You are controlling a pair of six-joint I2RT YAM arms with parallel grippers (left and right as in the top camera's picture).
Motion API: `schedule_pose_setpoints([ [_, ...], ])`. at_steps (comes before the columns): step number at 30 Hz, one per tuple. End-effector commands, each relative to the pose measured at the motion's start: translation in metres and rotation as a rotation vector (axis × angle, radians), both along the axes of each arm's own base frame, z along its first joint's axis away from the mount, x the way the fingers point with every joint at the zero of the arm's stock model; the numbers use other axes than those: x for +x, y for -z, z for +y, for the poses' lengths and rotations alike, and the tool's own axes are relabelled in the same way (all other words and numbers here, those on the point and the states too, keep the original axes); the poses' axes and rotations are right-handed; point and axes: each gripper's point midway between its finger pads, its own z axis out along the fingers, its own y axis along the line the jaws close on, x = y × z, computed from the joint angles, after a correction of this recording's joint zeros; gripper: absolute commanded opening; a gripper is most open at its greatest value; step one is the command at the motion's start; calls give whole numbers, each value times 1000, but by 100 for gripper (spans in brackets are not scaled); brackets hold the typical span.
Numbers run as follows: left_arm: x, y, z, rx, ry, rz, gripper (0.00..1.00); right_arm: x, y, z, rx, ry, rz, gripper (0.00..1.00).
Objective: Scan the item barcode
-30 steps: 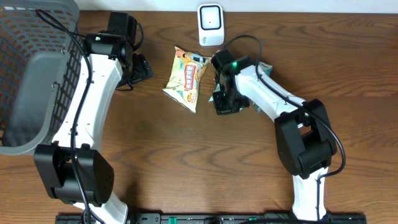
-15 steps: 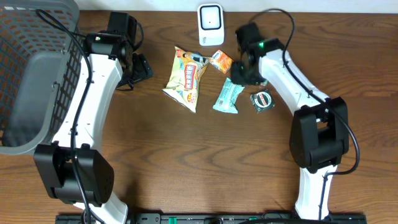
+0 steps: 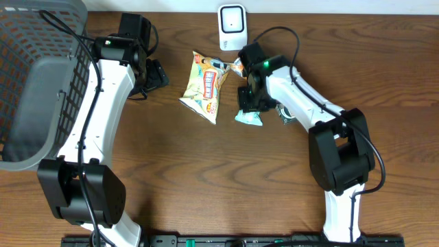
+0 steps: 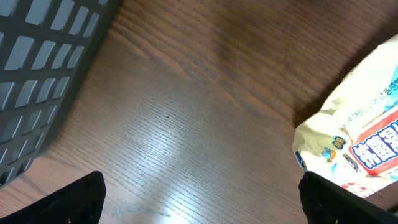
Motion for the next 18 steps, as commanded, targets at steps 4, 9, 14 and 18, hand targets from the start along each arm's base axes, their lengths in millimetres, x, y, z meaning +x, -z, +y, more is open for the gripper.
schedule_pose_setpoints([
  [4,0,-3,3,16,10,-3,98,-11,33,-37,-166,146,-13,43],
  [9,0,-3,3,16,10,-3,98,-16,36,-34,-159,19,-1,39],
  [14,0,-3,3,16,10,-3,98,-24,28,2,30,-121,52,30],
  [18,0,-3,3,16,10,-3,98,-60,23,22,148,-243,183,32],
])
